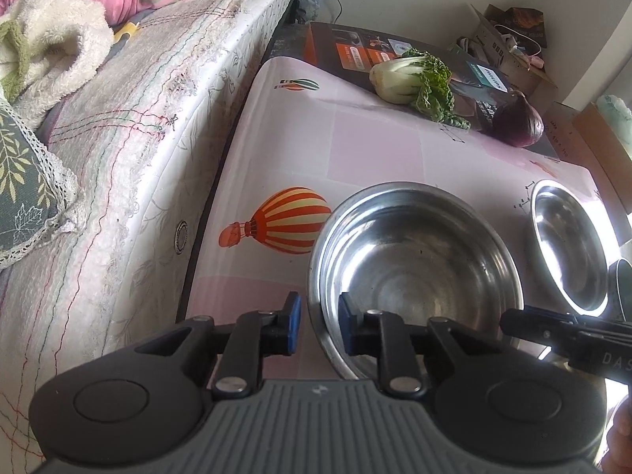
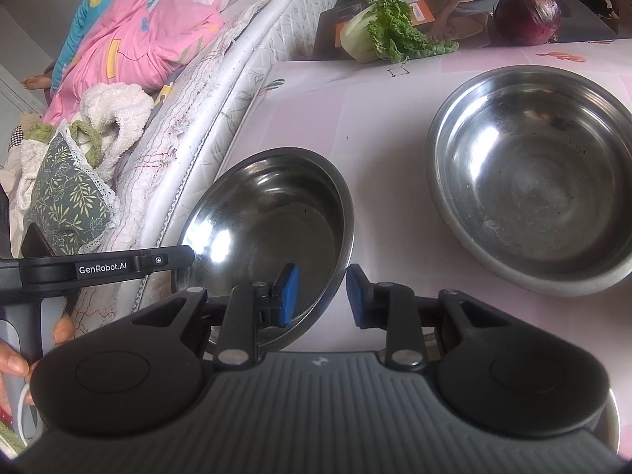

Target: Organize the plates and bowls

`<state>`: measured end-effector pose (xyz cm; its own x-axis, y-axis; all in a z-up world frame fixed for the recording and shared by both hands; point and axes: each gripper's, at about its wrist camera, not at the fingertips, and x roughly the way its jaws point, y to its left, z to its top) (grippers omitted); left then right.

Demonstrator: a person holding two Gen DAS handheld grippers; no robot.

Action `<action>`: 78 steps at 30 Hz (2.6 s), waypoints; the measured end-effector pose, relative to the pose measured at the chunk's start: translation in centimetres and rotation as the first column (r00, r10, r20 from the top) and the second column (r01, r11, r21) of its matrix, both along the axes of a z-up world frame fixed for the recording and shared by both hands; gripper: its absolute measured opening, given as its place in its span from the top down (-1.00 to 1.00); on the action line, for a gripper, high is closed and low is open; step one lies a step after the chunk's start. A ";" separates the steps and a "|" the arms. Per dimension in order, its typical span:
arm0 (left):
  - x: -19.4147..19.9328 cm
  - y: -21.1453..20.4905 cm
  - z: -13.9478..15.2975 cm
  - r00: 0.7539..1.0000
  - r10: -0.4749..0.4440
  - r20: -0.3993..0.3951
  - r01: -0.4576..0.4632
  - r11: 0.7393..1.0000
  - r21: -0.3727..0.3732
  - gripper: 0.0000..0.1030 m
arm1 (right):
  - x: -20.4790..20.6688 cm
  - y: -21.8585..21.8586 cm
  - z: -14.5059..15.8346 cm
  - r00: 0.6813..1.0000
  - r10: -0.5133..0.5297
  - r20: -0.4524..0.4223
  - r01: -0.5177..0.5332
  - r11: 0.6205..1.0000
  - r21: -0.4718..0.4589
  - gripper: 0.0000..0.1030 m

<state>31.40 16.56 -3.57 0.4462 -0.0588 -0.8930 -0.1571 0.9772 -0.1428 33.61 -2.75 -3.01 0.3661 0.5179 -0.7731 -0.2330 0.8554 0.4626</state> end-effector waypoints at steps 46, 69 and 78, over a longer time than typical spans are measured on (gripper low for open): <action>-3.3 -4.6 7.5 0.984 -0.059 0.171 0.041 0.993 0.111 0.77 | -4.0 -4.4 6.8 0.982 -0.016 0.186 0.012 1.000 0.021 0.72; 5.0 -18.6 4.2 0.960 -0.267 0.082 0.258 0.960 0.107 0.75 | -1.3 -18.7 4.6 0.962 -0.209 0.175 0.221 0.974 -0.048 0.71; 7.1 -20.6 1.7 0.958 -0.286 0.030 0.281 0.953 0.113 0.74 | 1.0 -20.2 1.9 0.962 -0.231 0.147 0.243 0.968 -0.064 0.69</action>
